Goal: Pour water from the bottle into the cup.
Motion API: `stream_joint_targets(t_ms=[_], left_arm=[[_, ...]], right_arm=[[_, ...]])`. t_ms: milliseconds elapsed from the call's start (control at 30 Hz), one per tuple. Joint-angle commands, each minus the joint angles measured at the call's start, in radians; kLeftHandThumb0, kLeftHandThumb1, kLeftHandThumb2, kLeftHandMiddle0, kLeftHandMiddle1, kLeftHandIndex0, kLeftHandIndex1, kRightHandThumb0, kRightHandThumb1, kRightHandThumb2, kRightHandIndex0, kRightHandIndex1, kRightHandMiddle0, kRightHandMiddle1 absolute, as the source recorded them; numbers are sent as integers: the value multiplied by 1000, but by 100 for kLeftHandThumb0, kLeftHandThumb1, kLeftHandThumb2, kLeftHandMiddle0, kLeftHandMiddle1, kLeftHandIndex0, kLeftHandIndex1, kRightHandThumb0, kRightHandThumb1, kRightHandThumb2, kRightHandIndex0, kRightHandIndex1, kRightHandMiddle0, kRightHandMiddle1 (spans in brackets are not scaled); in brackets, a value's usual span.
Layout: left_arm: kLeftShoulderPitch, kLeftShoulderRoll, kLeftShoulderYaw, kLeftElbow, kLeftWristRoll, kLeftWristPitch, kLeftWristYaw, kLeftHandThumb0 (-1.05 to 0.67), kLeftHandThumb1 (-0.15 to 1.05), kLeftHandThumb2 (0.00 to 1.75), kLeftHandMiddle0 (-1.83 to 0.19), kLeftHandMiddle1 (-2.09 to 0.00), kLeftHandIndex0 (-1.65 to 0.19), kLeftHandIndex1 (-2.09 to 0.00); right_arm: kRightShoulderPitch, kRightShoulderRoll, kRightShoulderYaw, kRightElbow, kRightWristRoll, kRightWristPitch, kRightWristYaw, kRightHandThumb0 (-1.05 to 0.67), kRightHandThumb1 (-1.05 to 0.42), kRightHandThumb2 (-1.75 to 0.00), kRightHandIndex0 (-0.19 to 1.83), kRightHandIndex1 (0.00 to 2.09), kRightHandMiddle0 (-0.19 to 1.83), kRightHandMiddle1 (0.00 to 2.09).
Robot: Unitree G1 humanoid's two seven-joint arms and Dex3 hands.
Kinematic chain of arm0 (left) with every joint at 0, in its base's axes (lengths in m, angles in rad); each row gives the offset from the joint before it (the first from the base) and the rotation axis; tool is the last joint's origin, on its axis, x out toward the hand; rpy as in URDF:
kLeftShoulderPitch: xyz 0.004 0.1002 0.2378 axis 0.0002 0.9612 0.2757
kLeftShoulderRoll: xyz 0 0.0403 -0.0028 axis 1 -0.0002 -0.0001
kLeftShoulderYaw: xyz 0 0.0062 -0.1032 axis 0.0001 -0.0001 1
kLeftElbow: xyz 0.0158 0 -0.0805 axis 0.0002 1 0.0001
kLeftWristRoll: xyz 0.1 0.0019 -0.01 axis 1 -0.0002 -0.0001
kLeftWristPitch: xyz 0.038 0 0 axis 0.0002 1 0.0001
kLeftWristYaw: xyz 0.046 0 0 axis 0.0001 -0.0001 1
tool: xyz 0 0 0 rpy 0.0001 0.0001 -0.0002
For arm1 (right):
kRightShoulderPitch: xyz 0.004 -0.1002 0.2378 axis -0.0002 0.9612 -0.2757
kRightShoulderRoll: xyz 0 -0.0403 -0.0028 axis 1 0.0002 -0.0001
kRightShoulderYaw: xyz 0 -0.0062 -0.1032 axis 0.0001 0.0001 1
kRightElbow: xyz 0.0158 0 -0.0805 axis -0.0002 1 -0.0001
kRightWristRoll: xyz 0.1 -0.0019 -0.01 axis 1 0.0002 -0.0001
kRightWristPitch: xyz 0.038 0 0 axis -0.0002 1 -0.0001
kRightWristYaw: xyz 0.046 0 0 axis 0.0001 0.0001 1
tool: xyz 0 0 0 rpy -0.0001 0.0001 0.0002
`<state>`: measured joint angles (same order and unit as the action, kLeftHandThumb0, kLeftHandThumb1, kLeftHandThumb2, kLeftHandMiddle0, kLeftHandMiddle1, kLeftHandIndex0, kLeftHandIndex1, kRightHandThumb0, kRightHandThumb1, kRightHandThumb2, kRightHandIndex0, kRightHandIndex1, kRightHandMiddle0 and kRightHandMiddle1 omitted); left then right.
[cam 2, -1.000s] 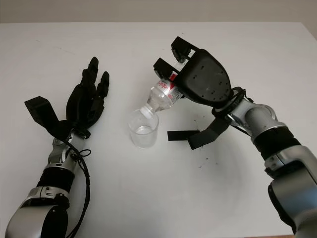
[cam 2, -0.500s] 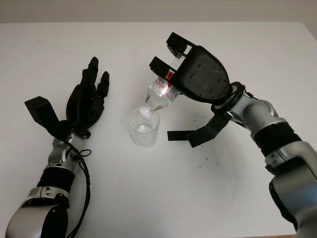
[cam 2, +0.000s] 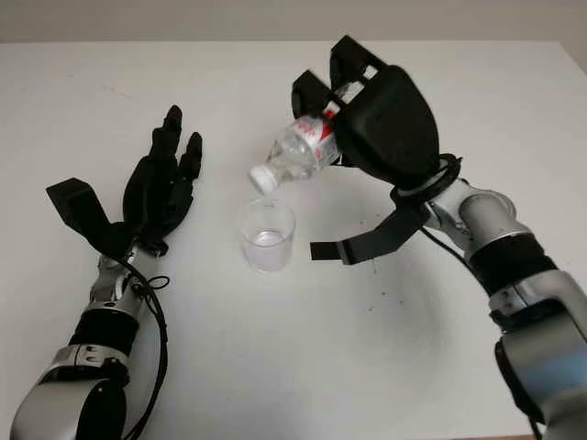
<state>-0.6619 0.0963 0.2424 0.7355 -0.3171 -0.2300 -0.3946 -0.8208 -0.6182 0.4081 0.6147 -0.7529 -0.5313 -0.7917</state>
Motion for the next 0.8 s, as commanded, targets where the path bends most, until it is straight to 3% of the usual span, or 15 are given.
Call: stream_joint_targets(t_ms=[0,100,200,367,533,767], left_arm=[[14,-6,-5,11,8,-1,3,-87,105,71,19,0,19,0],[14,-6,-2,9,-1,5,-4,-85,105,72,19,0,19,0],[11,1,-3,16,1,8,-13,-86,105,70,19,0,19,0],[-2,5,-3,30,2,16,-28,-87,105,69,19,0,19,0],[-7,5,-5,32,6,16,-25,-87,105,69,19,0,19,0],[-10,8,-9,42,13,4,-32,-86,105,70,19,0,19,0]], right_arm=[[88,70,-102,-84,227,18,169,-49,-105,-42,141,209,99,209],[189,168,-200,-222,517,118,374,-44,-105,-43,143,209,104,209],[276,240,-265,-376,647,278,481,-43,-105,-44,139,209,111,209],[401,350,-332,-611,746,535,573,-42,-105,-48,131,209,101,209],[471,447,-393,-732,838,667,620,-43,-105,-45,130,209,96,209],[506,489,-462,-906,920,970,647,-47,-105,-43,124,209,95,209]])
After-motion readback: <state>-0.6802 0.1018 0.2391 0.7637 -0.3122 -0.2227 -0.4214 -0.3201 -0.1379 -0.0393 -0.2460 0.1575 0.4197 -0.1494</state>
